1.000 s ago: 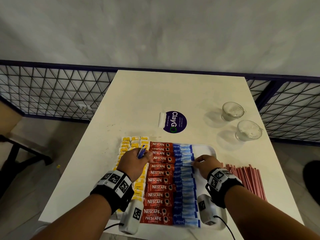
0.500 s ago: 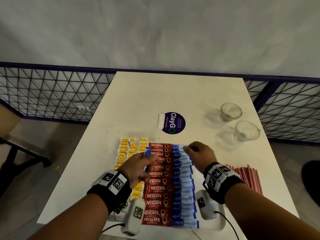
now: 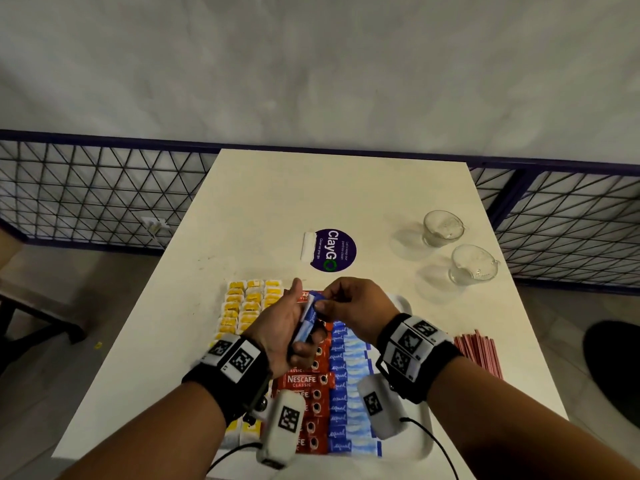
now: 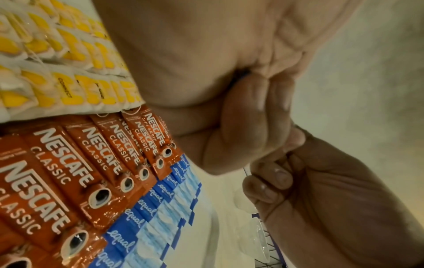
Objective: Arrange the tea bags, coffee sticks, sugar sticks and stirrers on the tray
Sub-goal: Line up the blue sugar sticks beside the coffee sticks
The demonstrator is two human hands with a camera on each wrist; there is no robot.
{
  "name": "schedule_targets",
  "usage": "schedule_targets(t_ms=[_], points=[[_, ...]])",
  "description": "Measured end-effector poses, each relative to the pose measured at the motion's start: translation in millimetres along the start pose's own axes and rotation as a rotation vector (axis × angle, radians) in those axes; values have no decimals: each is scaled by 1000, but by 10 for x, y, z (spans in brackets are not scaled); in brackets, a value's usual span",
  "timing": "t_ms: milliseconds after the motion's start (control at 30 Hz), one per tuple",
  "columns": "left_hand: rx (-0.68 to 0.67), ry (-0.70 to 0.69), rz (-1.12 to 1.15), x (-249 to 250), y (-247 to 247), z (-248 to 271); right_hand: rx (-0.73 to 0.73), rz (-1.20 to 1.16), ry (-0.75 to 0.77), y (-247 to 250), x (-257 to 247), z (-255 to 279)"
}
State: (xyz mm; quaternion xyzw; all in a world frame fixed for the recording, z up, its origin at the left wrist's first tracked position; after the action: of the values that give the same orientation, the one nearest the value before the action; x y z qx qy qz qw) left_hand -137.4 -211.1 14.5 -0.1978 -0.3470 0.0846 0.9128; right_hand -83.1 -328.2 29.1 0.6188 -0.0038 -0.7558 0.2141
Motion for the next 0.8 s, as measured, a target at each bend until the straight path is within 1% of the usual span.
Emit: schedule_targets(t_ms=[100,200,267,333,367,400,467,500,567,600,667,700,733,800], points=[[63,-66,-33,9,83,-35,23,-3,-33,64,13,24],[111,-186,-162,53,145,-23,62,-57,-73,161,72,34],[109,-235,-371,70,121,-6,75,-35,-74,200,74,35],[90,-264,-656,61,53,-8,55,-2,-56,207,34,45],[89,-296,-743,68,18,-16,28,11,-39,197,-4,53],[108,-338,-751,94,-4,-20,-9,26,-26,178,-32,61],[197,-434,-677,170,7,-28,-54,45,-23,129,-50,78],[252,-470,-652,199,24,-32,-47,42,-28,123,-50,83],[344,-495,-545,199,64,-33,25,6,-51,165,-15,77],[370,-487,-418,181,95,-39,68,-13,-61,201,14,72],[352,-456,-117,138,120,-43,111,-36,-89,259,78,79],[338,-444,-23,121,122,-43,116,-43,-106,280,112,92],[333,-437,12,108,120,-46,122,-49,-120,300,152,102],[338,-430,-12,84,102,-56,141,-33,-144,341,218,122]])
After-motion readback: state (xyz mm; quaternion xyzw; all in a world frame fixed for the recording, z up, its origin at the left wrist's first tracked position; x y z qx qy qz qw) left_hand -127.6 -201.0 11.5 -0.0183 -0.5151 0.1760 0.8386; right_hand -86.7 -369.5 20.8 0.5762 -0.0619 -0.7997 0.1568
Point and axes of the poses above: each hand's wrist, its own z-axis away from the middle knuckle, its own y-axis out of the back of the hand, x = y × z, the point moved 6 cm from there along -z, towards the middle knuckle, and after that the axes turned 4 degrees about x, right-handed, at the moved point
